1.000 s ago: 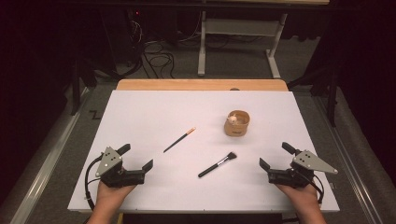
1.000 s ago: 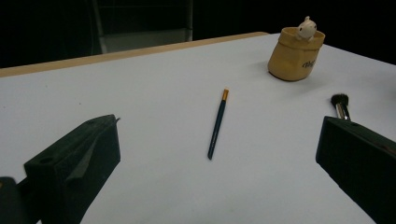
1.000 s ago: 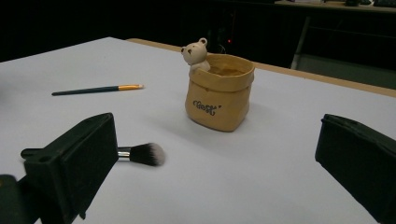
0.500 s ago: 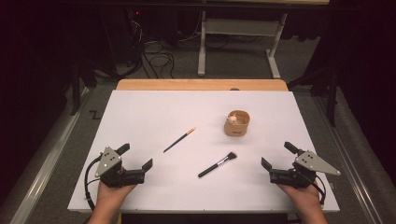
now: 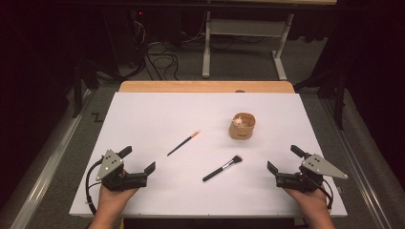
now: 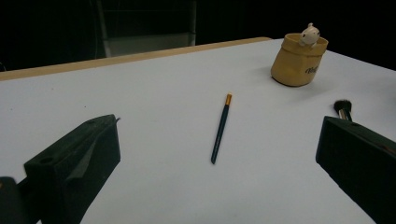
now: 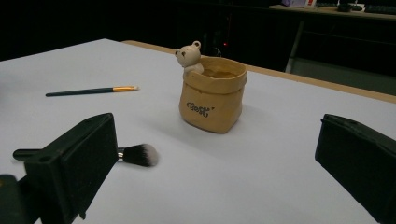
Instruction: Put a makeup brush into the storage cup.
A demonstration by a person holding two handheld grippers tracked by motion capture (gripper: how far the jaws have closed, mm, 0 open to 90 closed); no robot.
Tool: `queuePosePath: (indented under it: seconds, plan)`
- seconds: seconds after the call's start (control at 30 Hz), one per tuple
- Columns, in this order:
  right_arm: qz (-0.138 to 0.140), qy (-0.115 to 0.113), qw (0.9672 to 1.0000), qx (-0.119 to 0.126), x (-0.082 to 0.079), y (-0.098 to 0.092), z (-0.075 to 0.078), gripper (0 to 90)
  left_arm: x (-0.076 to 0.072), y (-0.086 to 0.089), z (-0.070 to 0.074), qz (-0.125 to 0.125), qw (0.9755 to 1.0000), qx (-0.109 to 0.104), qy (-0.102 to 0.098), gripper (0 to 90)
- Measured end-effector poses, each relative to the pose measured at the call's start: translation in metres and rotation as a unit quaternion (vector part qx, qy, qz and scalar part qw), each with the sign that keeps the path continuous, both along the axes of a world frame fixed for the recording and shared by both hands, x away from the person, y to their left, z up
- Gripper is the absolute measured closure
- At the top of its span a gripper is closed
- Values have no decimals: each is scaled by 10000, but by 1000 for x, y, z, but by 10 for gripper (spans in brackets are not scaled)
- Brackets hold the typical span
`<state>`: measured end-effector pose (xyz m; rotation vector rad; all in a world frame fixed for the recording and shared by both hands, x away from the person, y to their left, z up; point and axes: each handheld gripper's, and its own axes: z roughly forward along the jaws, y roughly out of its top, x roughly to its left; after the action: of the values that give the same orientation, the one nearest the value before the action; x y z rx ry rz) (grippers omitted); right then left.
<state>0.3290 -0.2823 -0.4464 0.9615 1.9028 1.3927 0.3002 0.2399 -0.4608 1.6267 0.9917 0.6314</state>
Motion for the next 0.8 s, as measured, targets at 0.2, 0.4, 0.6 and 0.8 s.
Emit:
queuePosePath:
  seconds: [0.2, 0.4, 0.6, 0.8]
  plan:
    - [8, -14, 10000, 1, 0, 0, 0, 3, 0, -1, 0, -23, 10000, 10, -2, 6]
    - [13, -12, 10000, -18, 0, 1, 0, 3, 0, -1, 0, -48, 10000, 19, 5, 7]
    - [-8, 62, 9999, -97, 1, 2, -1, 3, 1, -1, -1, -45, 10000, 41, 35, 7]
    - [9, 68, 9999, -129, 1, 3, -1, 3, 3, -4, -2, -43, 9996, 228, 166, 7]
